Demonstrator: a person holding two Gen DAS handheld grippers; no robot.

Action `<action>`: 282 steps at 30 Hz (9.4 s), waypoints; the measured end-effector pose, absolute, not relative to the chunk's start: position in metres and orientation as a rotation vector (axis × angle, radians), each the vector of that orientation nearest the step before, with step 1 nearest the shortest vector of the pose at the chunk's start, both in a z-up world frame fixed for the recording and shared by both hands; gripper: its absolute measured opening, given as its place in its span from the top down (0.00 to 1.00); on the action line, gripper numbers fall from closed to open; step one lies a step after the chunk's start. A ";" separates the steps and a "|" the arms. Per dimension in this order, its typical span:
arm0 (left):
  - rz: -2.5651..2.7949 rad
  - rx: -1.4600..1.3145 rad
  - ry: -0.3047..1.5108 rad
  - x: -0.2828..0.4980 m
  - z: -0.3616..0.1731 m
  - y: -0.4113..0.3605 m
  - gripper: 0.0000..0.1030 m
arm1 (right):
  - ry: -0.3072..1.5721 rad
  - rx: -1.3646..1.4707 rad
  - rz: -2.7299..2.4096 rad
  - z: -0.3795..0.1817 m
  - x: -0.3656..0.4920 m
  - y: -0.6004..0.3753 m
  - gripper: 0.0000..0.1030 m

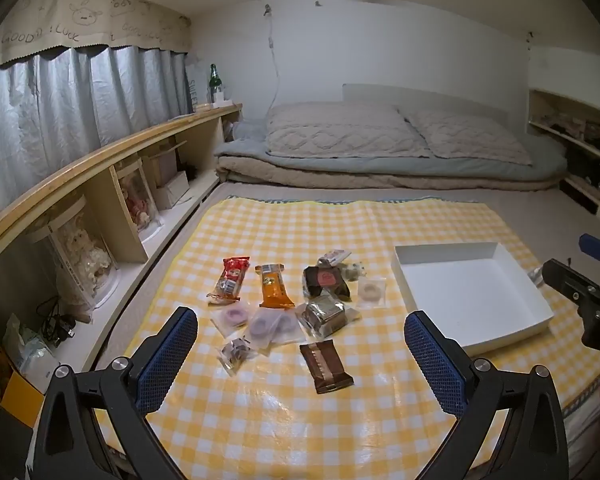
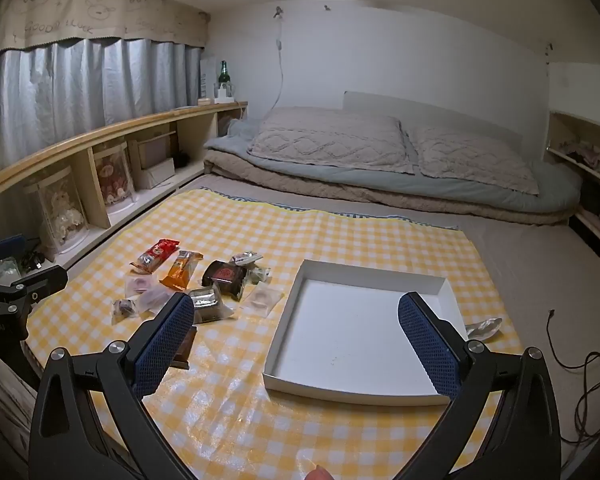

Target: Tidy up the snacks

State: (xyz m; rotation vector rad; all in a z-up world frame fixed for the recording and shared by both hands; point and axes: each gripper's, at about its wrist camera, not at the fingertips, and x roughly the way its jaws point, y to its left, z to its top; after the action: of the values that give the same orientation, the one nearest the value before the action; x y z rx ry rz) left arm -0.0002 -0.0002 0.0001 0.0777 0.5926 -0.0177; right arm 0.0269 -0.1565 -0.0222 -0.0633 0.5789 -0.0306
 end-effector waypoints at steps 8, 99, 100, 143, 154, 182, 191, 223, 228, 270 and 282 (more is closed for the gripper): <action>-0.019 0.069 0.593 -0.002 0.000 -0.002 0.00 | 0.578 -0.065 -0.031 -0.023 0.027 -0.156 0.00; -0.014 0.063 0.600 0.003 0.002 0.001 0.00 | 0.588 -0.076 -0.035 -0.026 0.032 -0.152 0.00; -0.010 0.066 0.603 0.006 0.002 0.002 0.00 | 0.589 -0.077 -0.034 -0.027 0.032 -0.152 0.00; 0.148 -0.036 1.052 0.266 -0.124 0.092 0.00 | 1.288 0.102 0.274 -0.223 0.201 -0.038 0.00; 0.033 -0.084 1.150 0.305 -0.170 0.119 0.00 | 1.406 0.128 0.277 -0.256 0.217 -0.010 0.11; -0.167 -0.098 1.407 0.303 -0.204 0.115 0.42 | 1.463 0.039 0.271 -0.260 0.206 -0.030 0.59; -0.073 -0.015 1.436 0.310 -0.220 0.106 0.70 | 1.417 0.040 0.290 -0.246 0.205 -0.025 0.59; -0.141 -0.087 0.941 0.229 -0.067 0.034 0.76 | 0.982 0.095 0.142 -0.112 0.190 -0.129 0.59; -0.183 -0.059 0.910 0.227 -0.059 -0.002 0.76 | 0.946 0.124 0.083 -0.100 0.182 -0.163 0.59; -0.333 0.000 1.060 0.463 -0.229 -0.187 0.38 | 1.066 0.238 -0.210 -0.181 0.264 -0.330 0.34; -0.323 0.023 1.065 0.439 -0.214 -0.187 0.00 | 1.091 0.237 -0.239 -0.176 0.248 -0.334 0.14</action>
State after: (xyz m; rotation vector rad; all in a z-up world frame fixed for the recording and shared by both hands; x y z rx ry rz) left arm 0.4392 -0.1872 -0.2140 0.0230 1.0653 -0.3234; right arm 0.2477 -0.3343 -0.1761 0.2366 1.0905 -0.2393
